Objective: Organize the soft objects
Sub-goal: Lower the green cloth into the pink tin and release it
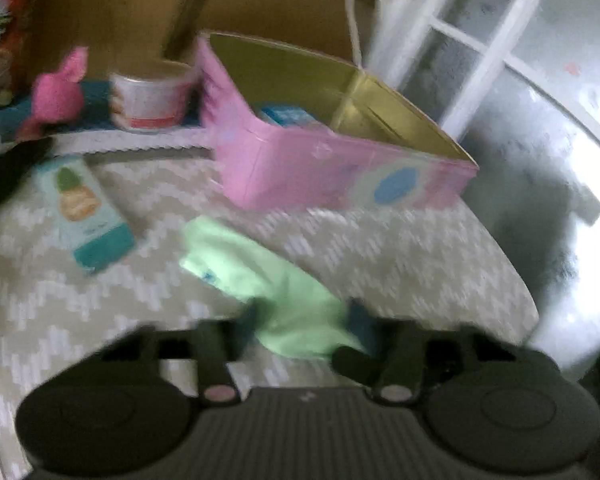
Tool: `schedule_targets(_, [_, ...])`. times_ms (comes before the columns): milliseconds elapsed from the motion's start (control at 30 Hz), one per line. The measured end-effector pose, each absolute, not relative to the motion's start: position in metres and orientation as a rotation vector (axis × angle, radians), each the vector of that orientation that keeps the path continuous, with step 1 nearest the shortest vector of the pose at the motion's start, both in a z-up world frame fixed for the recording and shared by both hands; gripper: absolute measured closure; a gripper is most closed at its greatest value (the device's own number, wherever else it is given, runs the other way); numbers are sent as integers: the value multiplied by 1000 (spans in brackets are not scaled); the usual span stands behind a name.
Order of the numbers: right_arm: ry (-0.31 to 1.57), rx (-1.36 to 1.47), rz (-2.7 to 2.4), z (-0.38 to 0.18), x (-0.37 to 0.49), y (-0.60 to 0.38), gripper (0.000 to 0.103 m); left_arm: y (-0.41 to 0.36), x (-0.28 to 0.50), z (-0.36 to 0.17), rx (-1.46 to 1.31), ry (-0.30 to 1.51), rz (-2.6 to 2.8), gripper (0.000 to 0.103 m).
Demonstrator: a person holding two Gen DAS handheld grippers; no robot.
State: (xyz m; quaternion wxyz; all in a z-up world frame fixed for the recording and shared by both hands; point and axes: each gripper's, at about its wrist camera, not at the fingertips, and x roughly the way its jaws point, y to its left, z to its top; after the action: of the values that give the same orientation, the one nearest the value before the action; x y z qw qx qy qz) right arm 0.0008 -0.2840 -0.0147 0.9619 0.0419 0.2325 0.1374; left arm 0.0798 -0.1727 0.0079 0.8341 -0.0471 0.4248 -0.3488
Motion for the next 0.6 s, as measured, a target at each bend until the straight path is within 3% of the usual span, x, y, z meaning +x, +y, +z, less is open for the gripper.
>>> schedule_targets(33, [464,94,287,-12,1,-284,97,-172,80,11,-125,896,-760,88])
schedule_targets(367, [142,55,137,57,37,-307,96,-216,111,111,-72,587,-866,87])
schedule_targets(600, [221,76,-19,37,114,-341,93,-268,169,90,-49,629,-798,83])
